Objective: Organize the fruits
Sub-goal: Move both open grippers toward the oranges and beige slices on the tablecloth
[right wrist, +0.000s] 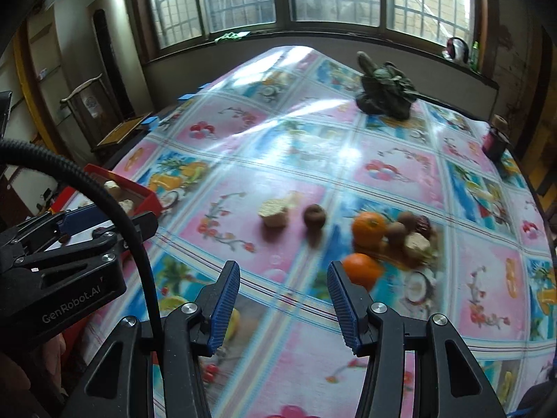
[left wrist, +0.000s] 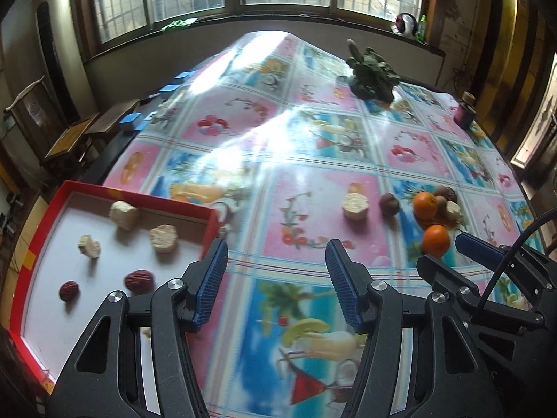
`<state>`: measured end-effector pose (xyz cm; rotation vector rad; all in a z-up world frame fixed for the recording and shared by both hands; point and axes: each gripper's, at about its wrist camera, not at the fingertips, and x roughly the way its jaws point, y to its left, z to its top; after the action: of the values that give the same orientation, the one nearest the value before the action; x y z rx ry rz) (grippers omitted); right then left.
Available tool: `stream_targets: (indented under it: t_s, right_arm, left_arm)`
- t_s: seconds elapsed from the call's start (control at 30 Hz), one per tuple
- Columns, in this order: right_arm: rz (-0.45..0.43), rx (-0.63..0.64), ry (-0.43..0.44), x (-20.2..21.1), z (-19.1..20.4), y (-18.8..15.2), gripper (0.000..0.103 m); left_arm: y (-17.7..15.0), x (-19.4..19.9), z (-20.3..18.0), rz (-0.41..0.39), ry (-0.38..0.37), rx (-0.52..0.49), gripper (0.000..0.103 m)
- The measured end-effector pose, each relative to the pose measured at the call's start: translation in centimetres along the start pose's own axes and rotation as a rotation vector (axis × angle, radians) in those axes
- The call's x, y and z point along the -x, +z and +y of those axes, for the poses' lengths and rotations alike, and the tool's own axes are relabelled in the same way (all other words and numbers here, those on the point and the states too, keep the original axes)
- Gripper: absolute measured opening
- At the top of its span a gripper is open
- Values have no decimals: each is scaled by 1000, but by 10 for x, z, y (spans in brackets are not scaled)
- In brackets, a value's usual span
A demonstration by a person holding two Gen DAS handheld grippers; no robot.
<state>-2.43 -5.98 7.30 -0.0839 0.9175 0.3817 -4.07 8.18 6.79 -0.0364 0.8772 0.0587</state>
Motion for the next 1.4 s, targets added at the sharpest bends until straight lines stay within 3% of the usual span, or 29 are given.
stream_targets:
  t_s: [0.47, 0.77, 1.4]
  right_arm:
    - [2, -105, -114, 10, -80, -18, 51]
    - [4, -186, -119, 14, -126, -31, 51]
    - [25, -192, -158, 1, -151, -32, 51]
  left_arm:
    - [1, -18, -62, 53, -106, -65, 59]
    - [-1, -36, -105, 99, -183, -144, 59]
    - [3, -66, -140, 158, -203, -186, 59]
